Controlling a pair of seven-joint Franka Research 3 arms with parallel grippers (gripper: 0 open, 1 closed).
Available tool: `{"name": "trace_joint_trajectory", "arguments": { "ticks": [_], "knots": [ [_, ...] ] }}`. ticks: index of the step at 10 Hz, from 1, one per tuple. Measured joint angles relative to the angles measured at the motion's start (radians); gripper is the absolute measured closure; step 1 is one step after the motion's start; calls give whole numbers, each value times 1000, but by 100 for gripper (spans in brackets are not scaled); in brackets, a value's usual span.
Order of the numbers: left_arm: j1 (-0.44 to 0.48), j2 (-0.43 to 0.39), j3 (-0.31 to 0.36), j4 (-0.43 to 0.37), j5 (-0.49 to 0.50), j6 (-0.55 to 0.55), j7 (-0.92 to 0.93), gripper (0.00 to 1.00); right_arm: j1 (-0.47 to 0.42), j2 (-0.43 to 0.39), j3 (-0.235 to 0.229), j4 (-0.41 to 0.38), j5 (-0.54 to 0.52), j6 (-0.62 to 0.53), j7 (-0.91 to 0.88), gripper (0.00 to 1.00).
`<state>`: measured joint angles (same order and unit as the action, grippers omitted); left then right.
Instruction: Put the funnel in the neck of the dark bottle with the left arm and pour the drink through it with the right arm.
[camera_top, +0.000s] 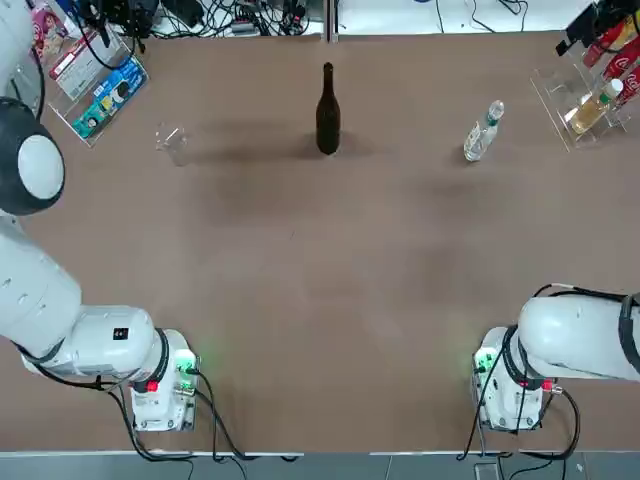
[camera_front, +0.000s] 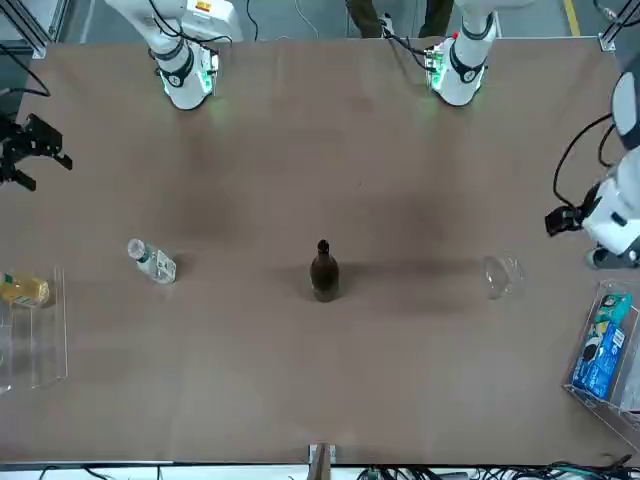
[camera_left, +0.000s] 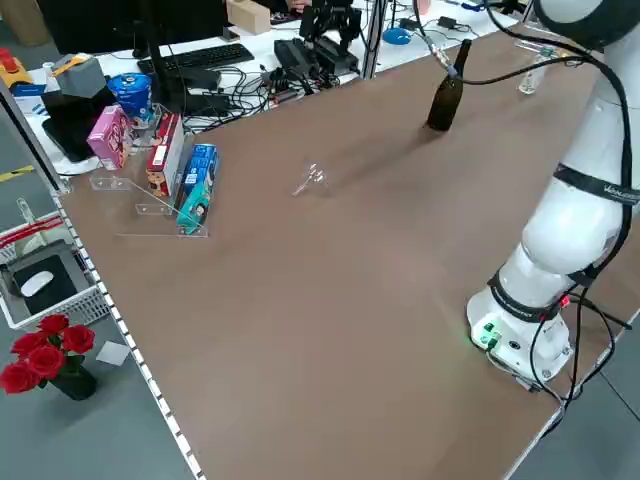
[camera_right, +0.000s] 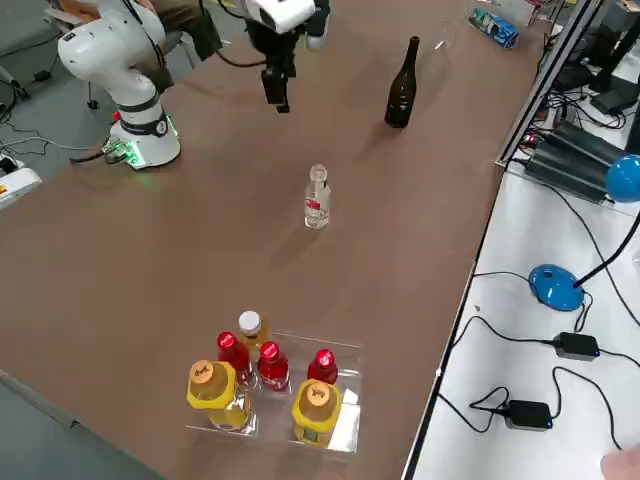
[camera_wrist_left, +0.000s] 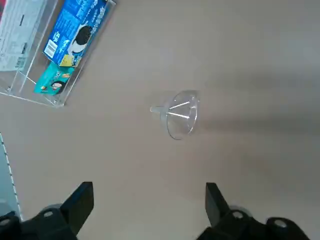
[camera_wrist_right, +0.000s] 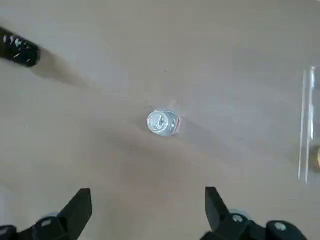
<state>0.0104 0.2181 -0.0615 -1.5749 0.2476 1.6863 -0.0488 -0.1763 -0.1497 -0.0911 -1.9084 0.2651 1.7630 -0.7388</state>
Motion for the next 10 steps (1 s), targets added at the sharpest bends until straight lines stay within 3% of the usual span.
{"name": "trace_joint_trajectory", "arguments": {
  "ticks": [5, 7, 10],
  "knots": [
    [-7, 31, -58, -231, 265, 285, -227, 2, -8, 176, -181, -24, 271, 12, -632, 0],
    [-6, 50, -59, -326, 379, 393, -320, 2, -23, 277, -212, -28, 385, 12, -866, 0],
    [0, 121, -59, -428, 577, 517, -516, 4, -50, 460, -218, -40, 589, 12, -1204, 0]
  ]
}}
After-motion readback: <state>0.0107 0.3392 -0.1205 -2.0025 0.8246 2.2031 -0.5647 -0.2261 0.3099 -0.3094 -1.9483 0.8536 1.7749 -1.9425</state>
